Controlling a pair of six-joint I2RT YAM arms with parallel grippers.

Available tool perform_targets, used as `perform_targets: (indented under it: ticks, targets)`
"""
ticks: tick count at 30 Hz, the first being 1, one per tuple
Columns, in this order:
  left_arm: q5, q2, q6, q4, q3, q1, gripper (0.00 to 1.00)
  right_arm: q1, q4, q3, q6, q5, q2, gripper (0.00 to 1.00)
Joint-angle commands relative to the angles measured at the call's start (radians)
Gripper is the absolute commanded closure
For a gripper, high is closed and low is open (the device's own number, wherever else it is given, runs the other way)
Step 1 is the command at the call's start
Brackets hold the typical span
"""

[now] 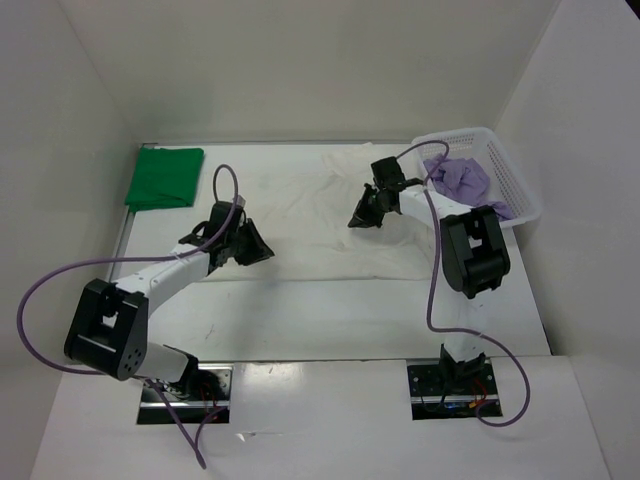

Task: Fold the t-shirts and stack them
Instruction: Fold the flattened tshirt in 1/3 of the way

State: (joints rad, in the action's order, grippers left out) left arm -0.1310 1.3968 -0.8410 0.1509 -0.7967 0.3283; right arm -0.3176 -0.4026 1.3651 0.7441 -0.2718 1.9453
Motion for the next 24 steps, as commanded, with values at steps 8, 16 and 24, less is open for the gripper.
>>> perform_targets:
  ticks: [8, 16, 24]
  targets:
    - [-0.061, 0.021, 0.011, -0.045, 0.013, 0.005, 0.73, -0.006, -0.027, 0.178, -0.048, 0.105, 0.15, 0.98]
    - [-0.05, -0.018, 0.02, -0.027, 0.033, 0.005, 0.73, -0.006, 0.086, 0.092, -0.048, 0.06, 0.063, 0.98]
    - [-0.05, -0.009, 0.02, -0.036, 0.042, 0.005, 0.73, -0.09, -0.038, 0.238, -0.149, 0.074, 0.161, 0.77]
